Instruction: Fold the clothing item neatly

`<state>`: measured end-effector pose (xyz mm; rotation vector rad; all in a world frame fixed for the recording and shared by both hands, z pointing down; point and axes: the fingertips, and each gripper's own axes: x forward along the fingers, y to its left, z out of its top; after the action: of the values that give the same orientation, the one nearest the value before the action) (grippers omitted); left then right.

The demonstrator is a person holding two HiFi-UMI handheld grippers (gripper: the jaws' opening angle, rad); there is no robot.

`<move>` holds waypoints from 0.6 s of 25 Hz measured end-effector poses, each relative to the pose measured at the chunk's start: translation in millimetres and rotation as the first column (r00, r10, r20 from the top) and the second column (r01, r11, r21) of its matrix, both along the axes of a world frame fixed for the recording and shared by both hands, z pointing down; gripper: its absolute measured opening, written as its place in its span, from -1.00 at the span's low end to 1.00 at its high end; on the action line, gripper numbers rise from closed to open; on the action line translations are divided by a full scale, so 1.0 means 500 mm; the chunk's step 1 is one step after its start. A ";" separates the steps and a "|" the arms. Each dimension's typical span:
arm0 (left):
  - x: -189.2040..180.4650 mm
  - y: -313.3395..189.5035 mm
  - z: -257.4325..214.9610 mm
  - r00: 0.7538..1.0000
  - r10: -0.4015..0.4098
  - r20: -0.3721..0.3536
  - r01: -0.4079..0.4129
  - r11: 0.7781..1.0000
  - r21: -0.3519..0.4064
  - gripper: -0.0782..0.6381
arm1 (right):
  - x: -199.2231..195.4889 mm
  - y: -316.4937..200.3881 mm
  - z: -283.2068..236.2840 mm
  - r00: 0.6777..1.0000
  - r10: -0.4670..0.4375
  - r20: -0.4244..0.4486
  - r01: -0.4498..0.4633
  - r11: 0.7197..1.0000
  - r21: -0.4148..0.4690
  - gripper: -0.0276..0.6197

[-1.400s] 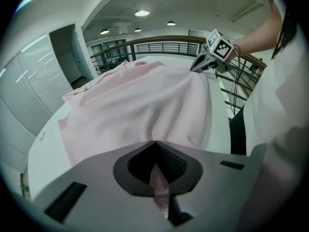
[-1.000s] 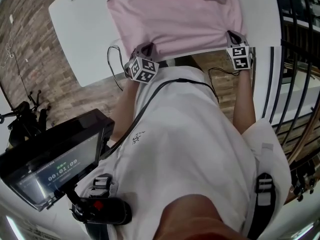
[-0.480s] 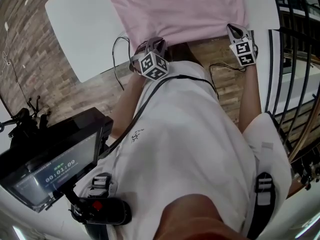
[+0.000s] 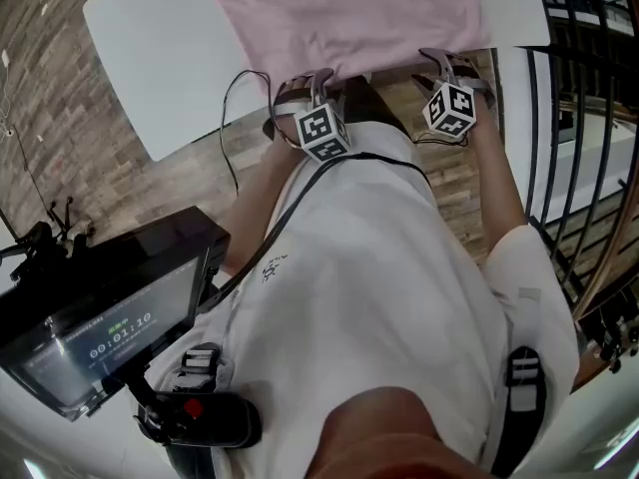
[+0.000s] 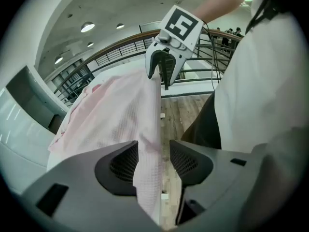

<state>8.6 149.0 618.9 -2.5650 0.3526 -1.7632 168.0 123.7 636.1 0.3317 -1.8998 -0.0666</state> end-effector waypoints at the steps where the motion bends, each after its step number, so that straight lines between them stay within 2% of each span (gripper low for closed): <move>1: -0.002 -0.001 0.005 1.000 -0.009 0.004 0.009 1.000 0.000 -0.26 | -0.009 -0.003 0.007 1.000 -0.024 -0.012 0.024 1.000 0.008 -0.13; 5: -0.024 -0.022 0.041 0.998 -0.041 0.054 0.040 0.999 0.019 -0.26 | -0.064 -0.020 0.029 0.994 -0.102 -0.028 0.103 0.994 0.039 -0.13; 10: -0.073 -0.031 0.075 0.990 -0.052 0.128 0.047 0.998 0.046 -0.27 | -0.108 -0.033 0.052 0.981 -0.171 -0.091 0.178 0.981 0.076 -0.14; 12: -0.088 -0.032 0.077 0.990 -0.071 0.118 0.065 0.996 0.059 -0.27 | -0.120 -0.030 0.050 0.980 -0.180 -0.089 0.187 0.979 0.086 -0.17; 15: -0.104 -0.027 0.068 0.990 -0.098 0.102 0.090 0.993 0.080 -0.33 | -0.137 -0.023 0.040 0.978 -0.193 -0.076 0.202 0.969 0.141 -0.36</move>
<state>-43.5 135.5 652.8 -2.4307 0.5350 -1.8680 99.3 112.0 656.2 0.2361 -1.8651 -0.3494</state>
